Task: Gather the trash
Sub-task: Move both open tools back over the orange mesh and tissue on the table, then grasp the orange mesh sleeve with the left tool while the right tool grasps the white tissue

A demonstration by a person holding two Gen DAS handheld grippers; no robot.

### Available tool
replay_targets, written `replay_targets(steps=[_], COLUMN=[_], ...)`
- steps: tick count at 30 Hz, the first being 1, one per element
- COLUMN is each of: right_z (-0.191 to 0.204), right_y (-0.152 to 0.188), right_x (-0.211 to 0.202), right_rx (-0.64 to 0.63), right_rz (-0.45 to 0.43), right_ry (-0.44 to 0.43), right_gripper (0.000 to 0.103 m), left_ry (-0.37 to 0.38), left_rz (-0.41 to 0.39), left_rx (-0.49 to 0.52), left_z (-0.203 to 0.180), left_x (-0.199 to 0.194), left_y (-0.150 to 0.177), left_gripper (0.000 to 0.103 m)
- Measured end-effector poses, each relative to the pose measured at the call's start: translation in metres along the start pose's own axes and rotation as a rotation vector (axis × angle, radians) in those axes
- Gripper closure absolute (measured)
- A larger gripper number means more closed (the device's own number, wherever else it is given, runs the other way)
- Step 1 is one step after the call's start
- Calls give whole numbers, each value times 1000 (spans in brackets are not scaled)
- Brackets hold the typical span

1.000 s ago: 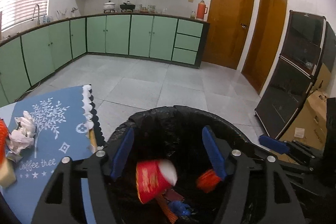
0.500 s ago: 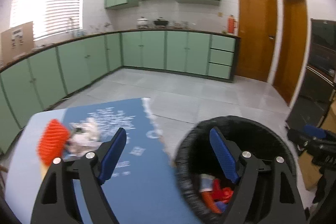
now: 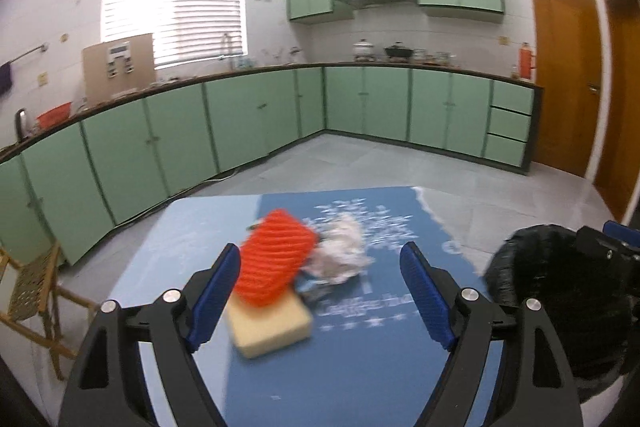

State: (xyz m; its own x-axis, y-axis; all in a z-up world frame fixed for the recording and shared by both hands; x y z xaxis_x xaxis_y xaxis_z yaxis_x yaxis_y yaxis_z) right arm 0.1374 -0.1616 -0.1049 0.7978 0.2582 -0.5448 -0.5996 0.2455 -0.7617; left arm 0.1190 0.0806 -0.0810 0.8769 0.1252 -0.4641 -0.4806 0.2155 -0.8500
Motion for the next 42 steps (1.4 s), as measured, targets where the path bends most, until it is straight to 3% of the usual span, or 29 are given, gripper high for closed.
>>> replay_targets(steps=[6,13,30,35,37,40,42], right_z=[47,78,71,74,77,86,93], right_y=[6,16,17,20,22,25,27], right_x=[35,79,152,161,164,168,170], right_rx=[-50,-73,-48,-59,-67,-93,-105], right_rz=[8,47,112,129,136,150,162], right_ry=[-43,-61,-20,-28,-38,-57,-76], right_gripper=[8,8,9,9,10,19,22], left_ry=[-55,-58,-9,3,6,6,-1], left_rz=[38,93,153,170,164,156,151], left_rx=[-25,-40,-11,-5,-6,-27,-44], left_z=[37,55,33,33,36,43,49], left_x=[13,49,123,136,136,132,130], left_y=[23,43,52,56,56,57,56], left_gripper=[23,23,23,41,56,73,77])
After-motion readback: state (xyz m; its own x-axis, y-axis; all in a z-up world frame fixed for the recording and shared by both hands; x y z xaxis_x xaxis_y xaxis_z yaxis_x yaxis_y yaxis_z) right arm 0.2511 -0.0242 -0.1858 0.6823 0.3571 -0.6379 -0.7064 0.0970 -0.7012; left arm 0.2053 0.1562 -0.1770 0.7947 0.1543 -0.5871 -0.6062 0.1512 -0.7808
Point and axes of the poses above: each gripper's, at about its wrist camera, not at the fingertips, and x roughly the way its jaws point, z to its left, y to its underside, the point moved 4 cm from there along x, roughly the way its jaws point, and after that the axes turned 13 degrees about x, right-handed, at the moved point
